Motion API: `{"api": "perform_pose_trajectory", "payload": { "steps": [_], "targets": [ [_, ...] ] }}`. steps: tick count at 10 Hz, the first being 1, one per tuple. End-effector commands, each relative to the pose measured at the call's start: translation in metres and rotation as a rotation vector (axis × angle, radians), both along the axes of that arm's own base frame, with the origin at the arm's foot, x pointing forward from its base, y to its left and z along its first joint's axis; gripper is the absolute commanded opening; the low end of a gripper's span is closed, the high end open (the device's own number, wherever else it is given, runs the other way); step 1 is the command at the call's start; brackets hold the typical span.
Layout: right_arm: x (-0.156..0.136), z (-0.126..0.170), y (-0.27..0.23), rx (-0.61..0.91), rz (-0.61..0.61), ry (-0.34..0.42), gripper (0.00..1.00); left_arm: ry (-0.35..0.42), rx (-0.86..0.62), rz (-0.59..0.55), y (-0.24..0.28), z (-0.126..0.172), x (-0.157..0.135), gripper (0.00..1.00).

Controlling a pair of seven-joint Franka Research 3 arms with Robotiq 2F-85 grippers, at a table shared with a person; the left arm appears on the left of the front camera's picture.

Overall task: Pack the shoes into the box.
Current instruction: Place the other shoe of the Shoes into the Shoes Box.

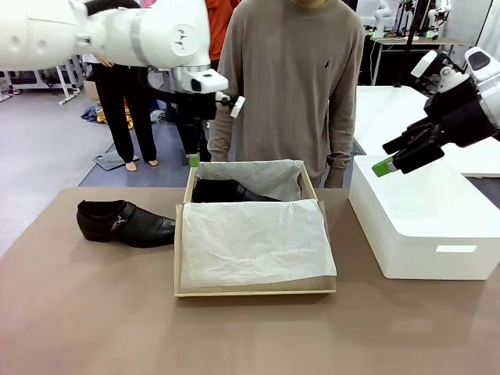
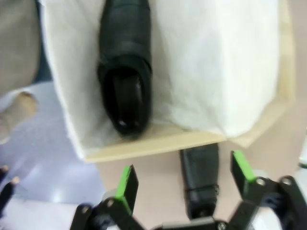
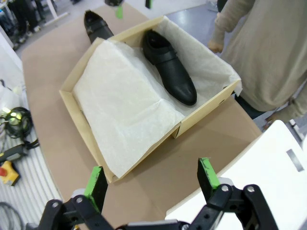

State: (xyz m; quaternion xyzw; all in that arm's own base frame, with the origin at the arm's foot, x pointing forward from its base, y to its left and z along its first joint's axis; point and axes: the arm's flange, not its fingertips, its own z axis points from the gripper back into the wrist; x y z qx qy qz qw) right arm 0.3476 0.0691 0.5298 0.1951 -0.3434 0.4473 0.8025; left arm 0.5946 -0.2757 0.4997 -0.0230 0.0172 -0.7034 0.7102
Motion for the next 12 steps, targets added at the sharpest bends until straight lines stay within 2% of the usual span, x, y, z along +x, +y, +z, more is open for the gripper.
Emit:
{"api": "perform_pose_trajectory", "payload": {
  "steps": [1,3,6,9,10,11,12],
  "targets": [
    [0.003,-0.001,-0.001,0.018,0.023,-0.013,1.0,-0.043,-0.024,-0.047,0.052,-0.008,-0.055,1.0],
    [0.003,-0.001,-0.001,0.018,0.023,-0.013,1.0,-0.061,-0.062,-0.067,0.1,0.0,-0.062,1.0],
    [0.003,-0.001,-0.001,0.018,0.023,-0.013,1.0,-0.078,-0.042,-0.088,0.148,0.006,-0.052,1.0],
    [0.003,-0.001,-0.001,0.018,0.023,-0.013,1.0,-0.068,-0.022,-0.008,0.16,0.005,-0.038,1.0],
    [0.003,-0.001,-0.001,0.018,0.023,-0.013,1.0,-0.083,-0.04,0.098,0.153,0.005,-0.03,1.0],
    [0.003,-0.001,-0.001,0.018,0.023,-0.013,1.0,-0.058,-0.025,-0.035,0.165,0.004,-0.043,1.0],
    [0.003,-0.001,-0.001,0.018,0.023,-0.013,1.0,-0.058,-0.025,-0.035,0.165,0.004,-0.043,1.0]
  ]
}}
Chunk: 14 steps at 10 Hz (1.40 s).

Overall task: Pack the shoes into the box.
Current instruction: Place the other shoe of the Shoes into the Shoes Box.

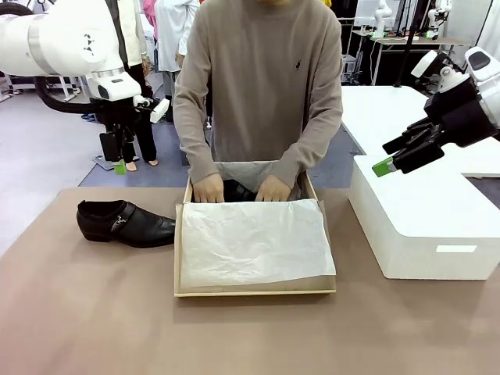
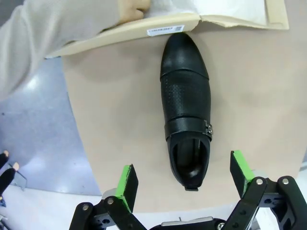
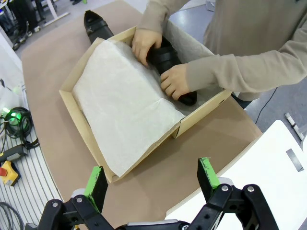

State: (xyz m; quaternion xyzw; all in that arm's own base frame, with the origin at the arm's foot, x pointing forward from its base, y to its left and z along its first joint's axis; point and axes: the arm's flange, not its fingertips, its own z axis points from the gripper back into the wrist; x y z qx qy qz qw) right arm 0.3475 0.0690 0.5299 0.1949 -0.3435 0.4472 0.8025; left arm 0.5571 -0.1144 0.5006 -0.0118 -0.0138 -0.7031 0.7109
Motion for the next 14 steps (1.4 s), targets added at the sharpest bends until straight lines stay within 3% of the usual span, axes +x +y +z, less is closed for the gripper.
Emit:
{"api": "perform_pose_trajectory", "payload": {
  "steps": [1,10,14],
  "targets": [
    [0.003,-0.001,-0.001,0.018,0.024,-0.013,1.0,0.001,0.004,-0.038,0.004,0.003,-0.005,1.0],
    [0.003,-0.001,-0.001,0.018,0.024,-0.013,1.0,-0.001,0.0,-0.022,0.0,0.001,-0.001,1.0],
    [0.003,-0.001,-0.001,0.018,0.024,-0.013,1.0,-0.056,0.043,0.065,0.053,-0.005,0.001,1.0]
  ]
}}
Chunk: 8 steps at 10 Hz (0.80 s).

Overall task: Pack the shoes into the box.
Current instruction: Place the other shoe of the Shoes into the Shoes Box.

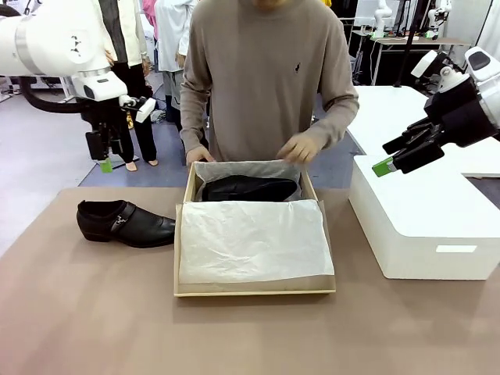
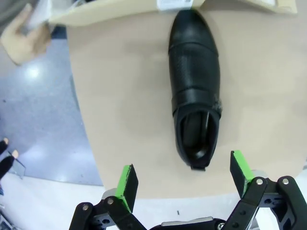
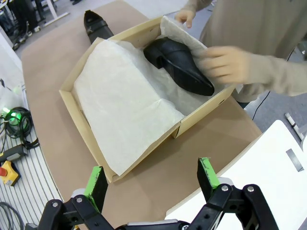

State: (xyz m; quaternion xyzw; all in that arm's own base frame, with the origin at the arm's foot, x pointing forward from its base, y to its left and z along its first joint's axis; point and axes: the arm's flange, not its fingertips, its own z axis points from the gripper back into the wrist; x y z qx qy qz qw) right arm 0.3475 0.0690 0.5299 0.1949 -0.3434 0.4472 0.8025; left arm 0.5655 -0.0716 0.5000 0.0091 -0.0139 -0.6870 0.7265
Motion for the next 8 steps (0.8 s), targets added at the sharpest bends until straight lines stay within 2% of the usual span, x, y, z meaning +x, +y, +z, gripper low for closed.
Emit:
{"api": "perform_pose_trajectory", "payload": {
  "steps": [1,5,6,8],
  "targets": [
    [0.003,-0.001,-0.001,0.018,0.024,-0.013,1.0,-0.041,0.009,0.024,0.021,-0.009,-0.008,1.0],
    [0.003,-0.001,-0.001,0.018,0.024,-0.013,1.0,-0.089,-0.045,-0.008,0.039,-0.043,-0.005,1.0],
    [0.003,-0.001,-0.001,0.018,0.024,-0.013,1.0,-0.081,-0.053,-0.008,0.039,-0.05,-0.002,1.0],
    [0.003,-0.001,-0.001,0.018,0.024,-0.013,1.0,-0.062,-0.066,0.074,0.041,-0.05,0.004,1.0]
  ]
}}
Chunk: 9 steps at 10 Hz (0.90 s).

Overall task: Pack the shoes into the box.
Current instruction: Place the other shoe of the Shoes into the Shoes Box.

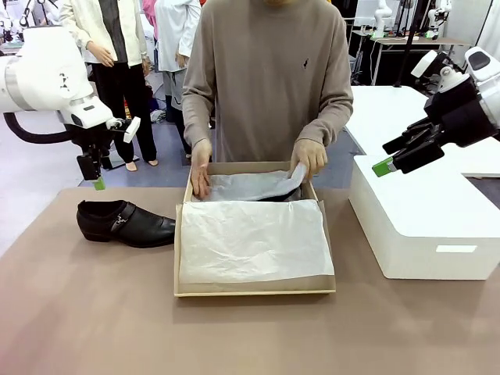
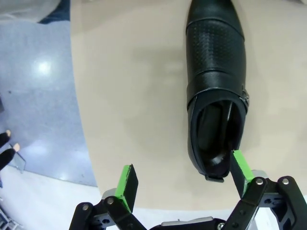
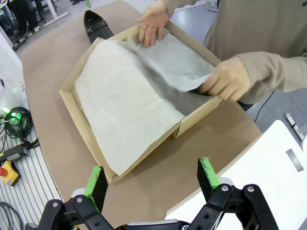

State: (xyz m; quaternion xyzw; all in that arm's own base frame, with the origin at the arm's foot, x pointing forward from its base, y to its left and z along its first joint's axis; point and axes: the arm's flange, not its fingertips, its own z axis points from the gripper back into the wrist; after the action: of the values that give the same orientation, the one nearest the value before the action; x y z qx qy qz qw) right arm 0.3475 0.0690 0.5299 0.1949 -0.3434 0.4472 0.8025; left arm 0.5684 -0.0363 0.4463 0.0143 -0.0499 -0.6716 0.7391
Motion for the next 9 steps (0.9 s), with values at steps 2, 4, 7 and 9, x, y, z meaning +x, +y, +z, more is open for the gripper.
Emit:
{"api": "perform_pose_trajectory", "payload": {
  "steps": [2,4,7,9],
  "targets": [
    [0.003,-0.001,-0.001,0.018,0.024,-0.013,1.0,-0.006,0.01,-0.013,-0.001,0.003,-0.001,1.0],
    [0.003,-0.001,-0.001,0.018,0.024,-0.013,1.0,-0.006,0.01,-0.013,-0.001,0.003,-0.001,1.0],
    [0.003,-0.001,-0.001,0.018,0.024,-0.013,1.0,0.01,0.015,-0.009,-0.002,-0.007,0.001,1.0],
    [0.003,-0.001,-0.001,0.018,0.024,-0.013,1.0,0.02,0.029,0.001,0.001,-0.024,0.003,1.0]
  ]
}}
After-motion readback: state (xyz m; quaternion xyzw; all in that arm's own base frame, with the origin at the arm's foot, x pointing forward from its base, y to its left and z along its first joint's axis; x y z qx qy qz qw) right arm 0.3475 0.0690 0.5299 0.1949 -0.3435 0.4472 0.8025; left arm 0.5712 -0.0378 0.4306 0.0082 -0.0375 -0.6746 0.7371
